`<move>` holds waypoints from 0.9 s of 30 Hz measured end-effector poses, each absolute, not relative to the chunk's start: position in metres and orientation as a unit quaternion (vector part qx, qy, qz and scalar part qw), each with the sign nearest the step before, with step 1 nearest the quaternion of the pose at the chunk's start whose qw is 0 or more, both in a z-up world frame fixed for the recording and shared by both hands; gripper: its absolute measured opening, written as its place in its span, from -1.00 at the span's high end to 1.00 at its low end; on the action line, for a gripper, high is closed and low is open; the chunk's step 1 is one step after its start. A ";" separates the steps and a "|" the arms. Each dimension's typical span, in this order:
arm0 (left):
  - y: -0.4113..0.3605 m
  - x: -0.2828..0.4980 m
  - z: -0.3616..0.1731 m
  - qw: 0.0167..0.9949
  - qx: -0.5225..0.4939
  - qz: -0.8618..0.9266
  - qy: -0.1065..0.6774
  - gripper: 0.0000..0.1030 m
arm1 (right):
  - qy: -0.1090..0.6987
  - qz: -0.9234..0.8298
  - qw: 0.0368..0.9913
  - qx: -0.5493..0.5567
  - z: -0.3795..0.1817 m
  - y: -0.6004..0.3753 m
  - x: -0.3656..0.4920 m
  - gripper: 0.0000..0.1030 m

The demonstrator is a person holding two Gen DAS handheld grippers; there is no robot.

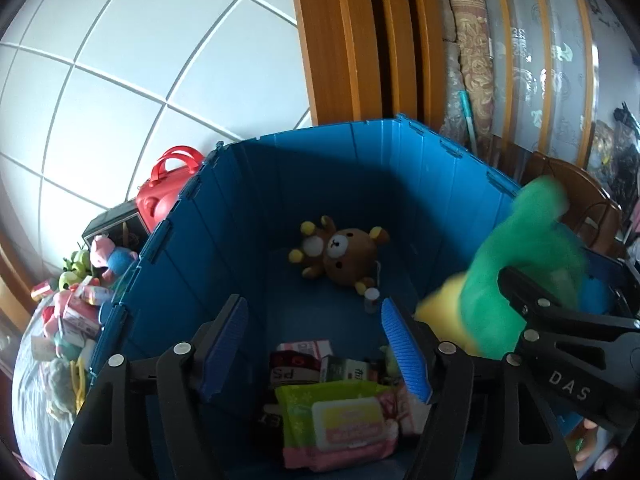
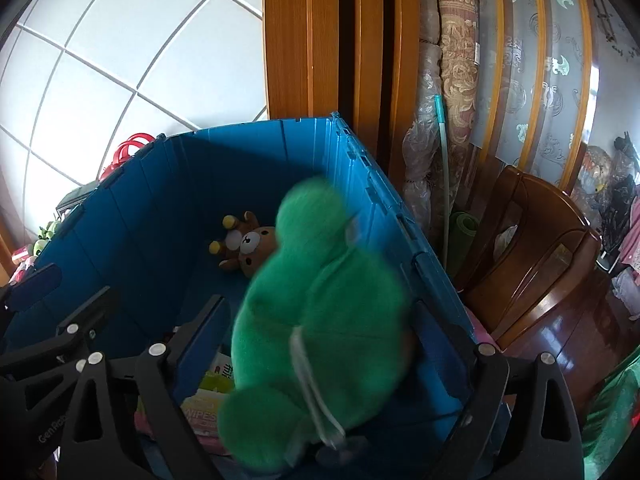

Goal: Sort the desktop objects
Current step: 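Open both tools to drop the wipes pack and green plush into the bin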

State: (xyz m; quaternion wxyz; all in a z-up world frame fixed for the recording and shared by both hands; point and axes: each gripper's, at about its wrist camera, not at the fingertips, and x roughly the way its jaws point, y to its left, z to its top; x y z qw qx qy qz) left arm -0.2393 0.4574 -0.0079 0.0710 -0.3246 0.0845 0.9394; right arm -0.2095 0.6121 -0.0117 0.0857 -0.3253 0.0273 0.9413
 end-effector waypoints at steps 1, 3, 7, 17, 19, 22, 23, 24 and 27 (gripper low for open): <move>0.456 -0.239 -0.008 0.070 -0.326 0.939 0.084 -0.37 | 0.028 0.942 0.086 -0.325 -0.011 0.611 -0.209 -0.95; 0.454 -0.237 -0.008 0.069 -0.327 0.939 0.084 -0.38 | 0.029 0.942 0.085 -0.323 -0.011 0.610 -0.207 -0.99; 0.447 -0.232 -0.005 0.066 -0.326 0.939 0.084 -0.48 | 0.030 0.944 0.084 -0.317 -0.005 0.610 -0.200 -1.00; 0.439 -0.210 -0.003 0.072 -0.320 0.941 0.081 -0.53 | 0.028 0.949 0.087 -0.302 0.006 0.610 -0.178 -1.00; 0.438 -0.207 -0.002 0.072 -0.320 0.941 0.081 -0.53 | 0.028 0.948 0.086 -0.304 0.005 0.609 -0.176 -1.00; 0.436 -0.203 -0.002 0.073 -0.319 0.941 0.080 -0.53 | 0.026 0.947 0.086 -0.308 0.003 0.607 -0.174 -1.00; 0.435 -0.202 -0.002 0.073 -0.320 0.941 0.080 -0.53 | 0.026 0.947 0.086 -0.309 0.002 0.606 -0.173 -1.00; 0.435 -0.201 -0.002 0.073 -0.320 0.941 0.079 -0.53 | 0.025 0.946 0.086 -0.311 0.001 0.606 -0.173 -1.00; 0.432 -0.197 -0.002 0.072 -0.320 0.942 0.078 -0.54 | 0.024 0.945 0.086 -0.315 0.000 0.604 -0.171 -1.00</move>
